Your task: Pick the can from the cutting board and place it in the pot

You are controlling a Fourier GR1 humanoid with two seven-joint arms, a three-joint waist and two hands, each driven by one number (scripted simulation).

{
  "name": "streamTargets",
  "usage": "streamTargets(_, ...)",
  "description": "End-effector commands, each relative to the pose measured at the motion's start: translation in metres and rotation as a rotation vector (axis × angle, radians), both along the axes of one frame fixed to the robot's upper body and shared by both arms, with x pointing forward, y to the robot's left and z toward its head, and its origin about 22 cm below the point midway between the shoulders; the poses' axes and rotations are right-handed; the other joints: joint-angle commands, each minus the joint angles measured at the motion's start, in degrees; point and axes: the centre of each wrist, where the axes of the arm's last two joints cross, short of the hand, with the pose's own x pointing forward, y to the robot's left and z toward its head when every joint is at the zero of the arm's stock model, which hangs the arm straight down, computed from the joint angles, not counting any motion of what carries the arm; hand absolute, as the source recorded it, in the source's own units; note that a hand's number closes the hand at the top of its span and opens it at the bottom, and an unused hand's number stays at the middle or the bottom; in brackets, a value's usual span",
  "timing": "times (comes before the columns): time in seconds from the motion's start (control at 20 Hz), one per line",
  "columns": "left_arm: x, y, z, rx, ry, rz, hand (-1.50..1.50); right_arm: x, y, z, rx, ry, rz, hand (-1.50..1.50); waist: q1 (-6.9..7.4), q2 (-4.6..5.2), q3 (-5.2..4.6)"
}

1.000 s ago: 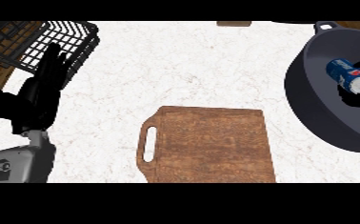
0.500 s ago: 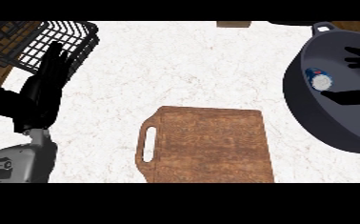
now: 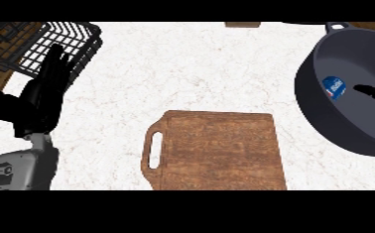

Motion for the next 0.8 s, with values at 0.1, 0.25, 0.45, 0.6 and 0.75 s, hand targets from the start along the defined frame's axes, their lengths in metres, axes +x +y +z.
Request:
streamTargets(0.1, -0.007, 0.008, 0.002, 0.009, 0.005, -0.006, 0.0, -0.04, -0.051, 0.003, 0.127, -0.056, -0.039, -1.5, 0.15, 0.07, 0.2)
streamTargets(0.25, -0.011, -0.003, 0.01, -0.008, 0.001, -0.014, 0.0, -0.071, -0.088, 0.024, 0.122, -0.074, -0.029, -1.5, 0.83, 0.34, 0.37)
streamTargets(0.45, 0.0, -0.013, 0.001, 0.004, -0.004, -0.003, 0.0, -0.105, -0.103, 0.007, 0.142, -0.058, -0.008, -1.5, 0.12, 0.42, 0.37)
streamTargets(0.6, 0.001, -0.013, -0.008, 0.003, 0.009, -0.002, 0.0, -0.109, -0.117, 0.034, 0.12, -0.041, 0.019, -1.5, 0.55, 0.51, 0.39)
streamTargets(0.75, -0.007, 0.009, 0.006, -0.004, 0.0, -0.035, 0.0, -0.109, -0.119, 0.039, 0.111, -0.023, 0.02, -1.5, 0.97, 0.36, 0.37)
